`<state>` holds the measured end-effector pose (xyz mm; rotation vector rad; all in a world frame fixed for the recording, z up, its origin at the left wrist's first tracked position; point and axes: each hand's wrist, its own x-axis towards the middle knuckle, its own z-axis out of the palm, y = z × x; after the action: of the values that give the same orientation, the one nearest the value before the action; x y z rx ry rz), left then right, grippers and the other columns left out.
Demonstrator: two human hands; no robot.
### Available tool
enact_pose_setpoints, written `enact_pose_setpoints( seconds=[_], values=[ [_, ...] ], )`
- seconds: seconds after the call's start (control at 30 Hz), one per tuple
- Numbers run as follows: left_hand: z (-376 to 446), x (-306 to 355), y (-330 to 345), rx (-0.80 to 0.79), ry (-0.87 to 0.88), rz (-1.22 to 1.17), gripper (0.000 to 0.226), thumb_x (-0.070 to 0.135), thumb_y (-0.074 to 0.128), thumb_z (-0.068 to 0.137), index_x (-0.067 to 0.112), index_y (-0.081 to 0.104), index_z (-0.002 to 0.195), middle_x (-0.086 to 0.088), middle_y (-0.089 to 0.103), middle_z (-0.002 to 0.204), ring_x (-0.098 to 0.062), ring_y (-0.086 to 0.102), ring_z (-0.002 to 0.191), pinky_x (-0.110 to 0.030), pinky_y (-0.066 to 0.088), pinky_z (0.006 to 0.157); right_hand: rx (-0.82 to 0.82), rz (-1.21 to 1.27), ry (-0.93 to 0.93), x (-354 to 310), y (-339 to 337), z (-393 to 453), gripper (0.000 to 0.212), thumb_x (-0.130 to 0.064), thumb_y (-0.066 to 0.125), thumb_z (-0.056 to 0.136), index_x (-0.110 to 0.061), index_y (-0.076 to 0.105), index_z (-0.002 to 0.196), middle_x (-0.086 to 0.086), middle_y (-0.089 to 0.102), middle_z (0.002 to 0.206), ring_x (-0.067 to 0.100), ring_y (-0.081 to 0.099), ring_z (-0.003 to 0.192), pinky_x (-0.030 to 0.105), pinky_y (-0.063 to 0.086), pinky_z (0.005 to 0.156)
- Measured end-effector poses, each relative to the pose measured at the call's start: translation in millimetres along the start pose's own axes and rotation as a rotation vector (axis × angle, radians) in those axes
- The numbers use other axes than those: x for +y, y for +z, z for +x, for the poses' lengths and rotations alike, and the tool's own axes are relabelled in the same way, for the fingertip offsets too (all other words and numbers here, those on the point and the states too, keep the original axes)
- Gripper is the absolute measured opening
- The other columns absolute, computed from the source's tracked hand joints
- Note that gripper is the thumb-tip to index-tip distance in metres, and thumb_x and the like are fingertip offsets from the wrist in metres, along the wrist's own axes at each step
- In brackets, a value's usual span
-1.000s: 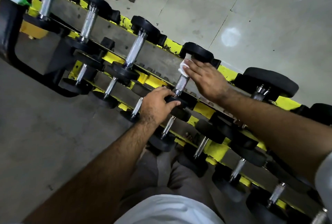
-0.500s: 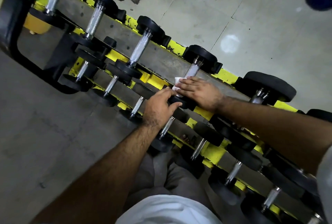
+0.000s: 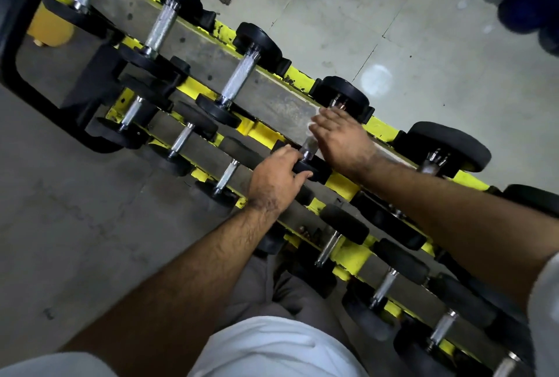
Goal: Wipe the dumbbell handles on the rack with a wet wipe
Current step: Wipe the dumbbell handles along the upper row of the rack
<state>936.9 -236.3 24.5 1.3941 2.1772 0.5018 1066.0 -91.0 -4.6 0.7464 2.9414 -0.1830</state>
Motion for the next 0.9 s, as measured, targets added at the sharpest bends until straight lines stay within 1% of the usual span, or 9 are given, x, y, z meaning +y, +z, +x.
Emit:
enact_pose_setpoints(
  seconds=[0.13, 0.17, 0.23, 0.3, 0.43, 0.57, 0.7, 0.83, 0.9],
  values=[
    [3, -7, -2, -0.026, 0.134, 0.065, 0.035, 0.04, 0.07, 0.088, 0.02, 0.065, 0.116, 0.005, 0.062, 0.121, -0.016, 0.056, 0.118, -0.028, 0.045, 0.094, -0.071, 0.036, -0.246, -10, 1, -14, 0.048, -0.022, 0.067, 0.09, -0.011, 0.059, 0.137, 0.01, 0.058, 0.141, 0.028, 0.051, 0.135, 0.043, 0.025, 0.117],
    [3, -11, -2, -0.047, 0.153, 0.043, 0.036, 0.039, 0.069, 0.089, 0.019, 0.065, 0.119, 0.004, 0.062, 0.125, -0.016, 0.054, 0.122, -0.029, 0.044, 0.098, -0.068, 0.015, -0.219, -1, -3, -9, 0.047, -0.02, 0.064, 0.093, -0.013, 0.057, 0.138, 0.01, 0.057, 0.142, 0.027, 0.05, 0.136, 0.043, 0.026, 0.117],
    [7, -19, -4, -0.068, 0.169, -0.02, 0.04, 0.037, 0.069, 0.09, 0.016, 0.066, 0.123, 0.001, 0.061, 0.133, -0.016, 0.051, 0.129, -0.029, 0.041, 0.105, -0.054, -0.014, -0.029, 13, -13, 2, 0.044, -0.016, 0.053, 0.098, -0.013, 0.053, 0.142, 0.009, 0.052, 0.147, 0.026, 0.043, 0.141, 0.042, 0.025, 0.118],
    [13, -29, -11, -0.082, 0.162, -0.085, 0.041, 0.039, 0.069, 0.089, 0.017, 0.068, 0.124, 0.002, 0.061, 0.133, -0.014, 0.051, 0.129, -0.028, 0.039, 0.106, -0.087, -0.032, 0.087, 4, -17, 6, 0.046, -0.018, 0.042, 0.099, -0.01, 0.049, 0.145, 0.012, 0.047, 0.151, 0.028, 0.037, 0.145, 0.043, 0.023, 0.12],
    [28, -39, -21, -0.183, 0.117, -0.191, 0.039, 0.037, 0.074, 0.085, 0.017, 0.07, 0.118, 0.004, 0.065, 0.121, -0.012, 0.061, 0.108, -0.024, 0.048, 0.092, -0.269, -0.073, -0.115, -21, -15, -14, 0.062, -0.032, 0.021, 0.096, -0.01, 0.037, 0.152, 0.012, 0.037, 0.157, 0.028, 0.03, 0.148, 0.047, 0.022, 0.122],
    [42, -44, -28, -0.287, 0.089, -0.231, 0.036, 0.037, 0.079, 0.081, 0.019, 0.073, 0.111, 0.007, 0.066, 0.111, -0.007, 0.06, 0.086, -0.016, 0.042, 0.073, -0.234, -0.128, 0.195, -8, -35, 8, 0.054, -0.025, 0.031, 0.101, -0.012, 0.032, 0.154, 0.011, 0.031, 0.161, 0.027, 0.023, 0.151, 0.041, 0.014, 0.123],
    [47, -45, -28, -0.321, 0.067, -0.236, 0.044, 0.044, 0.081, 0.077, 0.021, 0.071, 0.113, 0.006, 0.067, 0.111, -0.012, 0.063, 0.084, -0.027, 0.053, 0.078, -0.324, -0.157, 0.089, -36, -32, 11, 0.054, -0.033, 0.034, 0.102, -0.01, 0.04, 0.15, 0.012, 0.035, 0.158, 0.027, 0.026, 0.15, 0.043, 0.014, 0.124],
    [45, -45, -20, -0.316, 0.067, -0.219, 0.044, 0.047, 0.079, 0.077, 0.02, 0.069, 0.11, 0.004, 0.063, 0.11, -0.016, 0.062, 0.087, -0.031, 0.052, 0.078, -0.327, -0.241, 0.235, -21, -41, 27, 0.049, -0.026, 0.035, 0.1, -0.01, 0.045, 0.146, 0.011, 0.041, 0.155, 0.026, 0.031, 0.147, 0.042, 0.021, 0.12],
    [43, -42, -18, -0.319, 0.098, -0.211, 0.044, 0.048, 0.078, 0.078, 0.019, 0.067, 0.11, 0.003, 0.061, 0.111, -0.017, 0.06, 0.093, -0.033, 0.053, 0.079, -0.407, -0.289, 0.178, -31, -37, 30, 0.044, -0.027, 0.043, 0.097, -0.008, 0.056, 0.135, 0.015, 0.053, 0.143, 0.029, 0.042, 0.139, 0.043, 0.026, 0.119]
  ],
)
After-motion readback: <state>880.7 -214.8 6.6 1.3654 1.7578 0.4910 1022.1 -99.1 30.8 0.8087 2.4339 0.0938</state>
